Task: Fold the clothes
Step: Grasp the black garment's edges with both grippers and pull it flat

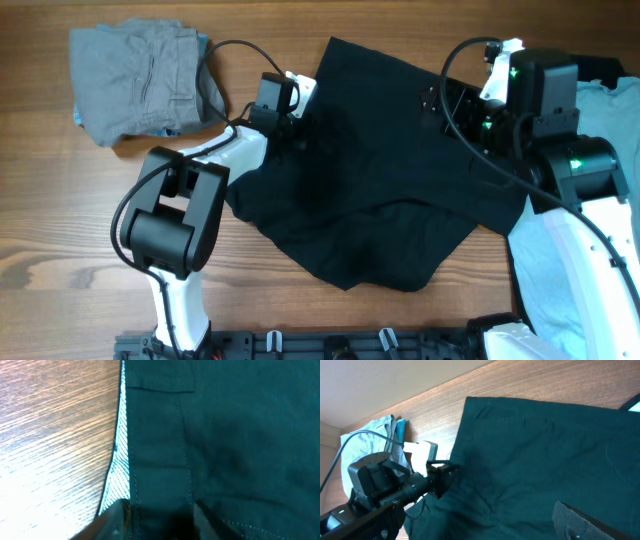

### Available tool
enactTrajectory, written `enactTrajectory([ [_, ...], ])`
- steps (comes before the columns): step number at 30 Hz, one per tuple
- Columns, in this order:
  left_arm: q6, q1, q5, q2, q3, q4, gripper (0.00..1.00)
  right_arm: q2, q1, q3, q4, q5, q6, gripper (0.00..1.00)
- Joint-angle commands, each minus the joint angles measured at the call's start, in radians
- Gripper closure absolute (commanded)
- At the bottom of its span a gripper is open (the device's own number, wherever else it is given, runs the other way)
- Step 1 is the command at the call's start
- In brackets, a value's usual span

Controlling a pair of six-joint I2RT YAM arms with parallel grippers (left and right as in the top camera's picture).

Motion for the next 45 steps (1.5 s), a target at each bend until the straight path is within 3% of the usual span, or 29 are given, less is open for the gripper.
enactTrajectory([
  [1,-0.015,0.019,-0.056,0.068,-0.011,-0.057,0.95,0.028,-0.002,0.008,0.0,-0.001,0.031,0.01],
  [4,-0.177,0.093,-0.292,0.072,-0.011,-0.061,0.96,0.045,-0.002,0.008,-0.013,-0.001,0.031,0.0],
  [6,-0.298,0.177,-0.361,0.071,-0.01,-0.06,0.96,0.064,-0.002,0.008,-0.033,0.0,0.03,0.01],
  [8,-0.394,0.275,-0.272,0.069,-0.01,-0.06,0.96,0.087,-0.002,0.007,-0.058,-0.001,0.03,0.01],
  [11,-0.388,0.396,0.003,0.06,-0.004,-0.058,0.96,0.141,-0.002,0.007,-0.091,0.0,0.029,0.0],
  [12,-0.377,0.41,0.059,0.054,-0.004,-0.055,0.91,0.166,-0.002,0.007,-0.095,0.0,0.029,0.01],
  [17,-0.377,0.407,0.224,0.0,-0.004,-0.051,0.48,0.291,-0.002,0.007,-0.098,0.034,0.023,0.02],
  [18,-0.377,0.402,0.251,-0.016,-0.004,-0.052,0.4,0.319,-0.003,0.007,-0.093,0.061,0.024,0.05],
  [20,-0.377,0.394,0.32,-0.05,-0.004,-0.059,0.32,0.397,-0.005,0.007,-0.055,0.158,0.025,0.27],
  [22,-0.377,0.389,0.365,-0.077,-0.004,-0.084,0.27,0.459,-0.021,0.007,0.006,0.203,0.022,0.37],
  [24,-0.377,0.385,0.406,-0.115,-0.004,-0.142,0.25,0.526,-0.042,0.007,0.078,0.208,0.023,0.68],
  [25,-0.353,0.386,0.422,-0.14,-0.004,-0.187,0.24,0.571,-0.057,0.007,0.117,0.205,0.022,0.79],
  [29,-0.216,0.388,0.434,-0.27,-0.004,-0.362,0.05,0.728,-0.098,0.007,0.191,0.171,0.014,0.95],
  [32,-0.163,0.39,0.393,-0.401,-0.004,-0.451,0.0,0.813,-0.109,0.007,0.258,0.036,-0.098,0.96],
  [35,-0.159,0.39,0.317,-0.524,-0.004,-0.51,0.0,0.869,-0.11,0.007,0.305,0.023,-0.101,0.96],
  [38,-0.159,0.39,0.21,-0.636,-0.004,-0.572,0.0,0.926,-0.126,0.007,0.352,0.225,-0.024,0.96],
  [41,-0.159,0.39,0.156,-0.686,-0.004,-0.637,0.0,0.944,-0.19,0.007,0.437,0.266,-0.031,0.96],
  [45,-0.159,0.39,0.101,-0.695,-0.005,-0.772,0.0,0.939,-0.356,0.035,0.509,0.052,-0.091,0.95],
])
